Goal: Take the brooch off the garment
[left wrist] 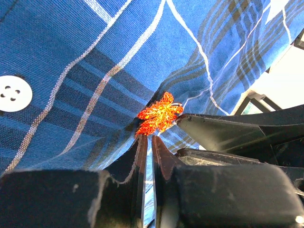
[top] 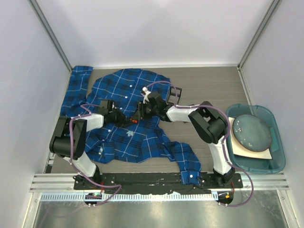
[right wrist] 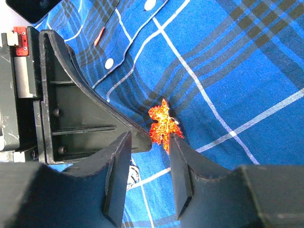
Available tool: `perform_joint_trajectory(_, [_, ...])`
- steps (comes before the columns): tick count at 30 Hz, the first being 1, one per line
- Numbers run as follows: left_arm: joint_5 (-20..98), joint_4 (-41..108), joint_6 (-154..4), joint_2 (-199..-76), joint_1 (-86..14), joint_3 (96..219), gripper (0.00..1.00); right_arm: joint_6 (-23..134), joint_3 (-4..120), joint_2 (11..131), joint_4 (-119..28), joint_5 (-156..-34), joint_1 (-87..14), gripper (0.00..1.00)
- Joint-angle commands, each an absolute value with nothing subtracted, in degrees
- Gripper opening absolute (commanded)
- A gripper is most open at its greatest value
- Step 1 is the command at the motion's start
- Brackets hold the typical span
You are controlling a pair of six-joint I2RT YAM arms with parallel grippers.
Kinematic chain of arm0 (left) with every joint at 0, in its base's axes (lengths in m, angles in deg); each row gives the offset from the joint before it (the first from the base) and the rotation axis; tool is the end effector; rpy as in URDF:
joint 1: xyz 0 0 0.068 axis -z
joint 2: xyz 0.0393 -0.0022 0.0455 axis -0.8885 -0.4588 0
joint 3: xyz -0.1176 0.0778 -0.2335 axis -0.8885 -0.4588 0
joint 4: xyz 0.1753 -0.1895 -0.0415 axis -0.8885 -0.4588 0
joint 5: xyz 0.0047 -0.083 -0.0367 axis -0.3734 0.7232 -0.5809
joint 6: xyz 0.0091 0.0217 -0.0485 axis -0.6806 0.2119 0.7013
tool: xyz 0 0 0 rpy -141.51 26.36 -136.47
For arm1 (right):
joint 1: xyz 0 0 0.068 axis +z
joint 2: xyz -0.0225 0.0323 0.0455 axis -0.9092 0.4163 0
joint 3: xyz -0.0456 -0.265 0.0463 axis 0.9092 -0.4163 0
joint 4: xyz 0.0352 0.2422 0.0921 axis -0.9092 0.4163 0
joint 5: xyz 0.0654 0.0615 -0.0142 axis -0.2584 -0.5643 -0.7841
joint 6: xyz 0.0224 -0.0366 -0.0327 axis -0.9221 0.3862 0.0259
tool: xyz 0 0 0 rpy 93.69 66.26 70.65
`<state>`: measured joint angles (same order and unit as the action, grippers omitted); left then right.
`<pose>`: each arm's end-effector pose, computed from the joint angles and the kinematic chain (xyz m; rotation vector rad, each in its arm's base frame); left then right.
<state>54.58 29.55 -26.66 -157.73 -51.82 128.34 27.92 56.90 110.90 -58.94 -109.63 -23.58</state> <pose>0.2957 -0.0716 0.1315 -0.9618 2.5379 -0.9764 0.3323 0.3153 0.1449 -0.4012 2.3156 1.1324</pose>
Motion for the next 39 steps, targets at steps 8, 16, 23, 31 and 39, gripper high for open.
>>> perform_joint_trajectory(8, [52.21, 30.80, -27.30, -160.20, -51.62, 126.75, 0.13, 29.77, 55.90, 108.19, -59.72, -107.47, -24.80, 0.51])
perform_joint_trajectory(16, [52.21, 30.81, -27.30, -160.03, -51.70, 126.58, 0.12, 29.69, 57.57, 111.27, -62.09, -111.69, -25.41, 0.45])
perform_joint_trajectory(23, [52.04, 30.02, -27.74, -159.67, -51.62, 127.02, 0.12, 30.30, 58.18, 112.85, -65.43, -115.91, -25.41, 0.33])
perform_joint_trajectory(31, [52.83, 30.02, -26.16, -155.29, -51.70, 125.44, 0.23, 33.55, 57.22, 111.63, -66.05, -116.35, -25.41, 0.04])
perform_joint_trajectory(39, [57.04, 28.34, -19.22, -144.13, -54.07, 122.45, 0.49, 44.60, 53.62, 106.53, -64.56, -109.87, -23.48, 0.01])
